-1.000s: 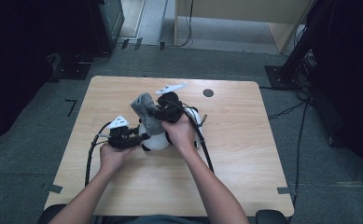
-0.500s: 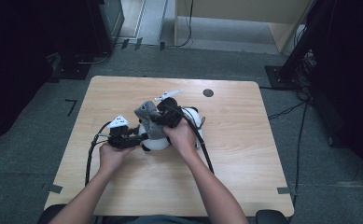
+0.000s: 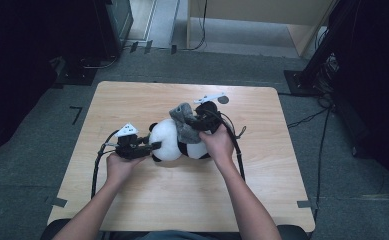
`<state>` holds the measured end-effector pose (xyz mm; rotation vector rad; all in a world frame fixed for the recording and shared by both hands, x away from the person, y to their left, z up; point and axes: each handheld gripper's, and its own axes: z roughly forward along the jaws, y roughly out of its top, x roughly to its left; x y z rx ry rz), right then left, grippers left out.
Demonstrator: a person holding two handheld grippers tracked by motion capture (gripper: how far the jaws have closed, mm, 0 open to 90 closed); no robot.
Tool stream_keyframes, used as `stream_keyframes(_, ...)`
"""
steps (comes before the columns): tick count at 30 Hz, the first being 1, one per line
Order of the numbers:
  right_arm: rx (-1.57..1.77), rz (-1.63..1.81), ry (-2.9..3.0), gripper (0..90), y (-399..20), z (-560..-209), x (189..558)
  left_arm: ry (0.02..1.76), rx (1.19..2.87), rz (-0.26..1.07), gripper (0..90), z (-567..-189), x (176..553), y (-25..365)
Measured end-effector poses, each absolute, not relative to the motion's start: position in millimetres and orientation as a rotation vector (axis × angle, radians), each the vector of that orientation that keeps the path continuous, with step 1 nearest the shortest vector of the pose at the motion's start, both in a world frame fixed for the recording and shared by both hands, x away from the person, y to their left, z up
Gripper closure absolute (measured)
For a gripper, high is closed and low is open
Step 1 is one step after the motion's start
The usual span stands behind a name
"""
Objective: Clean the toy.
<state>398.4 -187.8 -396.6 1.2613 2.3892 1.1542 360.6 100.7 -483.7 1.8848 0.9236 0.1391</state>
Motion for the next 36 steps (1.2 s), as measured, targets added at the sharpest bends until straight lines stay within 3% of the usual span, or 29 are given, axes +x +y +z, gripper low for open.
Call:
stream_keyframes(31,1.465,1.277,2.118,78.2,-300.3,-385.8,378.8,0.923,1.884,0.126,54.3,-485.2,361.6,102.6)
stream_keyframes(36,1.405,1.367,2.133,78.1,-294.6,-395.1,369.1,0.926,1.880,0.129,54.3,-485.4,361.3,102.1)
